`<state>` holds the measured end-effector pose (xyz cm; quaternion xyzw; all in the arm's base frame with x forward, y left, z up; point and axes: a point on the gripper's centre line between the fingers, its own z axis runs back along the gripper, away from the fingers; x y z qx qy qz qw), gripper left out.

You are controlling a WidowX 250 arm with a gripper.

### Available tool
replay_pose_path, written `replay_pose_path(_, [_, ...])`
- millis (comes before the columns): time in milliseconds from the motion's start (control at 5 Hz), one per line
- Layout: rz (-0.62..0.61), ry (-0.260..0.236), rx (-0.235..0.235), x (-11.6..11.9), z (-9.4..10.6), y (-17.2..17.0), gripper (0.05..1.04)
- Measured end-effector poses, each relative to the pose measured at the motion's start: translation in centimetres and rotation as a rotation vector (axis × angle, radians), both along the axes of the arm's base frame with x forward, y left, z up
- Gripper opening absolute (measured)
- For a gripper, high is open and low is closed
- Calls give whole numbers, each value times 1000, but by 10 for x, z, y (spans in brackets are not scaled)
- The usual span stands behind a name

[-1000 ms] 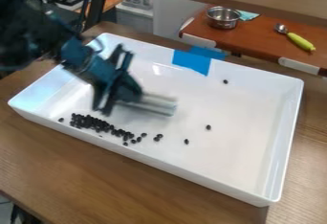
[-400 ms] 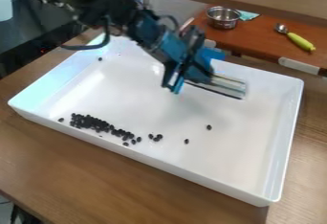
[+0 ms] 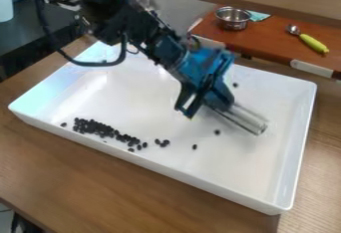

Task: Sweep into pile

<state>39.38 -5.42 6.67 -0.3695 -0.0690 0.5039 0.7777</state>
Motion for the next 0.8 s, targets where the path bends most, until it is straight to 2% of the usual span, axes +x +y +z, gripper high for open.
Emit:
replay_pose_path(200, [-116, -6, 78, -7, -16, 1, 102])
replay_pose_path(400, [-169, -17, 129, -6, -23, 7, 102])
replay_pose_path(600, [-213, -11, 159, -12, -26, 17, 102])
replay_pose_path(800, [-296, -15, 186, -33, -21, 44, 102])
